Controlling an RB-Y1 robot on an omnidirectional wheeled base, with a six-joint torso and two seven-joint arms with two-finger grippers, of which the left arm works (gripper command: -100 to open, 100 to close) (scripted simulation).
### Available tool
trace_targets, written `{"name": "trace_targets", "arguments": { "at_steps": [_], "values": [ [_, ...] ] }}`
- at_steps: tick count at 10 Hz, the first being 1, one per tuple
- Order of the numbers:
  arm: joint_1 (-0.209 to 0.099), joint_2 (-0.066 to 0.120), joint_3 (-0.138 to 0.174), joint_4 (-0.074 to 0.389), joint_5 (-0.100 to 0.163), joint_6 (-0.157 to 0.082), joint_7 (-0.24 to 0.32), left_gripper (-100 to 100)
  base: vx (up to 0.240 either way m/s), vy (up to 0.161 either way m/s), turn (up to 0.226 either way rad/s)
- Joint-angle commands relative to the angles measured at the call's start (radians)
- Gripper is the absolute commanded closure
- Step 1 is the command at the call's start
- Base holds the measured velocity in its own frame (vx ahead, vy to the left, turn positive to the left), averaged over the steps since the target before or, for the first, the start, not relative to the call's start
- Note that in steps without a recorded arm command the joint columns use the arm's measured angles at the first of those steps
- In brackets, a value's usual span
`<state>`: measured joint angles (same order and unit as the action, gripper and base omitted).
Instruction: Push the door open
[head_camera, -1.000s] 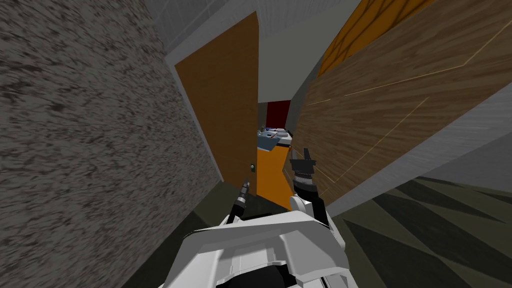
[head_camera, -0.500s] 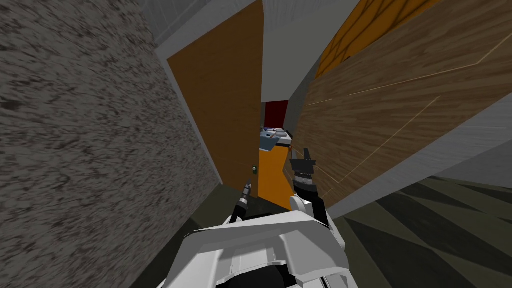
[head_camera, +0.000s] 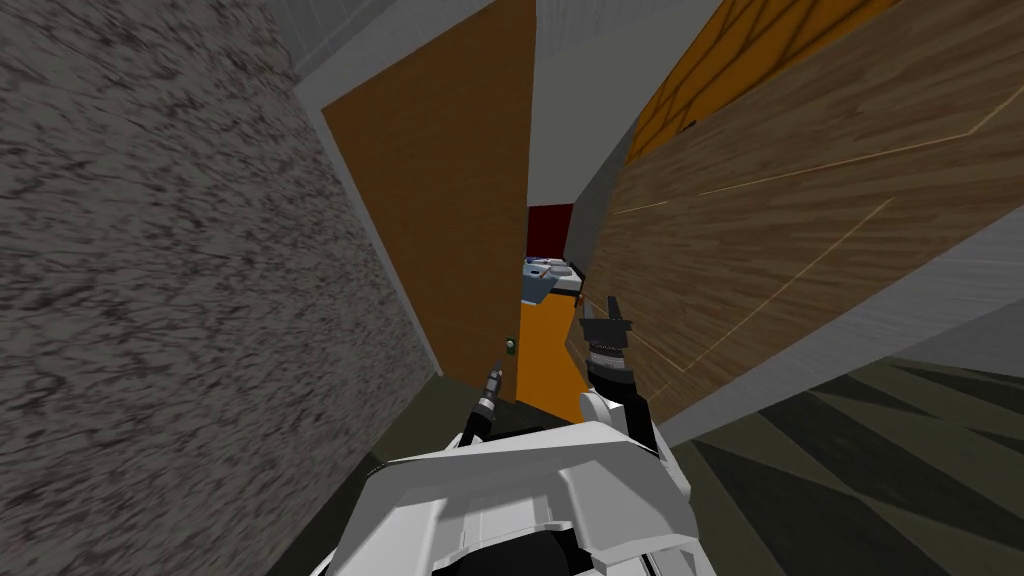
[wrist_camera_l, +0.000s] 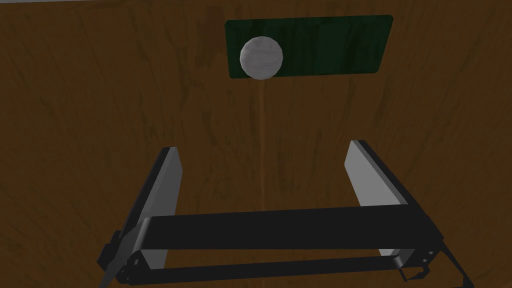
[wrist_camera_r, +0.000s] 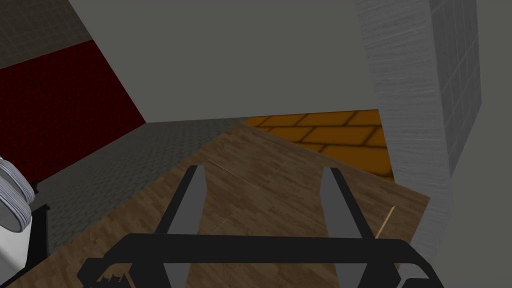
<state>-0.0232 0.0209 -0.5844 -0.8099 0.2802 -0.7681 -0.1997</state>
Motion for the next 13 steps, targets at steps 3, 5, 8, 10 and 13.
{"name": "trace_targets", "arguments": {
  "at_steps": [3,5,8,10,13],
  "values": [
    [-0.008,0.012,0.010,0.017,0.000,-0.009,0.006,-100,0.188,-0.076,-0.029],
    [-0.011,0.001,0.016,0.024,-0.001,-0.012,0.009,-100,0.220,-0.072,-0.024],
    [-0.011,-0.007,0.017,0.027,-0.001,-0.014,0.009,100,0.087,-0.030,-0.008],
    [-0.011,-0.007,0.017,0.027,-0.001,-0.014,0.009,100,-0.026,0.011,-0.006],
    [-0.011,-0.007,0.017,0.027,-0.001,-0.014,0.009,100,-0.003,0.002,-0.002]
  ]
}}
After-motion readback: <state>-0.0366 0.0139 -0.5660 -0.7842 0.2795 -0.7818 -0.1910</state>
